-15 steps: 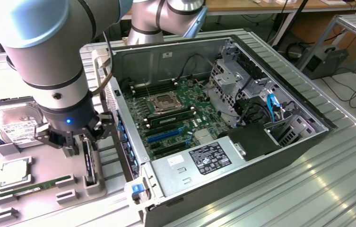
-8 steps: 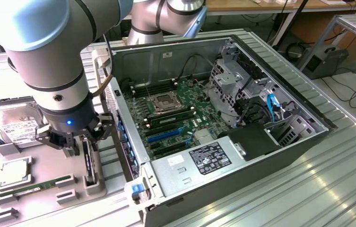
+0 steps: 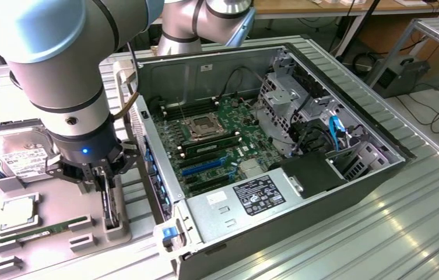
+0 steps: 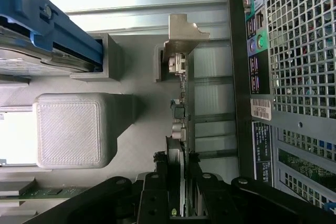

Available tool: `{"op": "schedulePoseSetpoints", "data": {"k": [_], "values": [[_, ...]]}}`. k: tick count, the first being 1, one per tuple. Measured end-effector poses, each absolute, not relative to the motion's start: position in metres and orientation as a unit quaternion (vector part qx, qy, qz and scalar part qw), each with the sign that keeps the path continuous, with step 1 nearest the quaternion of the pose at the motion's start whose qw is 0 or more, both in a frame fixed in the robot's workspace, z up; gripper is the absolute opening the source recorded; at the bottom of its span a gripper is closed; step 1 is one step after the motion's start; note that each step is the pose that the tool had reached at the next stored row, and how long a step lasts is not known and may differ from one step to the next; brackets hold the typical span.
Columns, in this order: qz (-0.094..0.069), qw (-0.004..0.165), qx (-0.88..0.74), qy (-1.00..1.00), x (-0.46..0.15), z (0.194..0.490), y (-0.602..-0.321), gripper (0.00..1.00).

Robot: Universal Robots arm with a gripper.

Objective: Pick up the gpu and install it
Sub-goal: 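Pick up the gpu and move the gpu toward the slot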

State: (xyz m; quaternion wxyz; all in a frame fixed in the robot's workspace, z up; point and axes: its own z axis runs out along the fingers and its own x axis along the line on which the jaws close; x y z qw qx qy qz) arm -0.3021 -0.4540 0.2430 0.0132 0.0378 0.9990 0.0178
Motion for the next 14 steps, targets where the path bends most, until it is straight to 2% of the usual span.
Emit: {"op": "schedulePoseSetpoints", "data": {"k": [14], "values": [[0.017,0.013,0.038,0.999,-0.3021,0.2432,-0.4541,0.26]]}}
